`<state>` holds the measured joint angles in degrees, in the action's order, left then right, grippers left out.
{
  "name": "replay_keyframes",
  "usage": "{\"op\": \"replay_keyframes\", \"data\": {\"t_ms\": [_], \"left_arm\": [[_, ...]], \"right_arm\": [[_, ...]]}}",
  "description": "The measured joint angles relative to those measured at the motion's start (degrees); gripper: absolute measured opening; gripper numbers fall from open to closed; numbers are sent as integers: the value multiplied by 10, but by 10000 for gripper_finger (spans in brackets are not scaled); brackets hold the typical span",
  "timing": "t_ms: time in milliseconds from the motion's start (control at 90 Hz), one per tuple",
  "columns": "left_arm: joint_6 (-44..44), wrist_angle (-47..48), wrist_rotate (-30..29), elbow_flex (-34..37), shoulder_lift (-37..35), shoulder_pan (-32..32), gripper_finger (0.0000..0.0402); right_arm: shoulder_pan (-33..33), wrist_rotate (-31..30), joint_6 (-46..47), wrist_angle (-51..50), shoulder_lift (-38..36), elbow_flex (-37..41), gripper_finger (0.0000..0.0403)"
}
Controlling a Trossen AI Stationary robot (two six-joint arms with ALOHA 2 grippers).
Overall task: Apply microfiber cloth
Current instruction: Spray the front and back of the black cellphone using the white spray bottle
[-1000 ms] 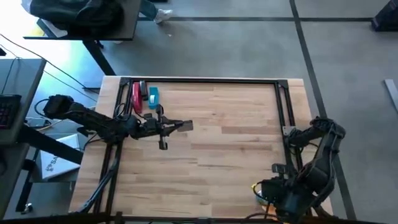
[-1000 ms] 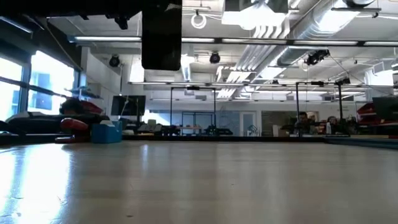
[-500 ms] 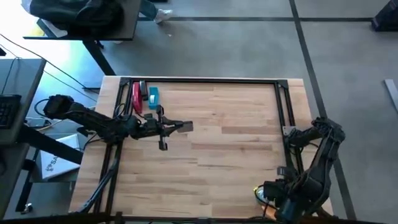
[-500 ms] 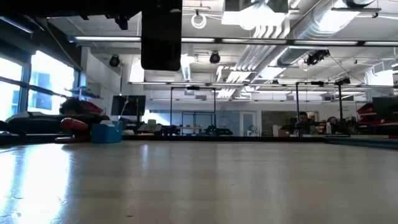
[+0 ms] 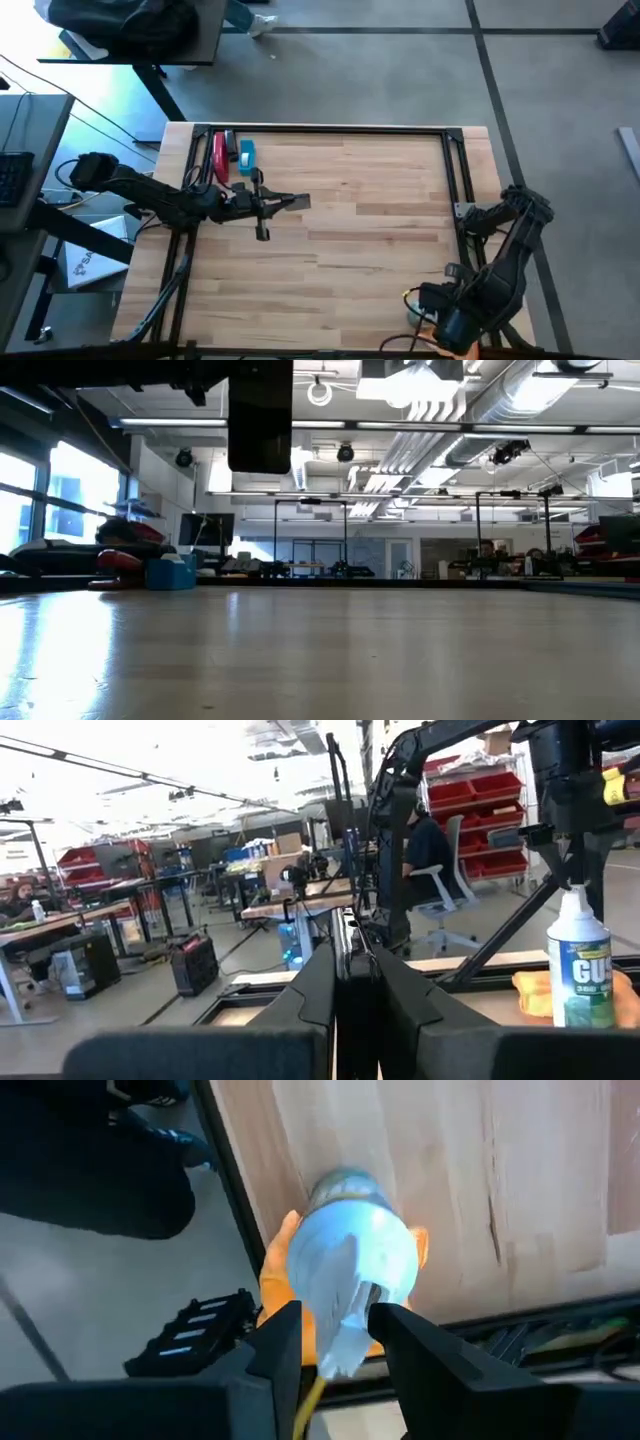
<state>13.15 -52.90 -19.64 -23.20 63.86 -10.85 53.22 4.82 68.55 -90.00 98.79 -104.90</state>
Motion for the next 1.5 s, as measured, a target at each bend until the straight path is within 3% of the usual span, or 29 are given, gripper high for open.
{"op": "replay_keyframes", "data": {"t_ms": [389, 633, 833, 1011, 1222, 1500], "left_arm": [[-5, 8, 0, 0, 0, 0, 17], [-6, 13, 0, 0, 0, -2, 16], [-9, 11, 5, 0, 0, -2, 16], [-6, 6, 13, 0, 0, -2, 16], [0, 2, 22, 0, 0, 0, 16], [5, -2, 31, 0, 0, 0, 16]], "right_arm": [[0, 0, 104, 15, -19, 0, 110], [0, 31, 396, 0, -22, 0, 110], [0, 23, 526, -1, -25, 10, 110], [-13, 4, 526, 10, -25, 31, 110], [-34, 43, 509, 1, -25, 75, 110], [-68, 45, 416, 52, -25, 95, 88]]}}
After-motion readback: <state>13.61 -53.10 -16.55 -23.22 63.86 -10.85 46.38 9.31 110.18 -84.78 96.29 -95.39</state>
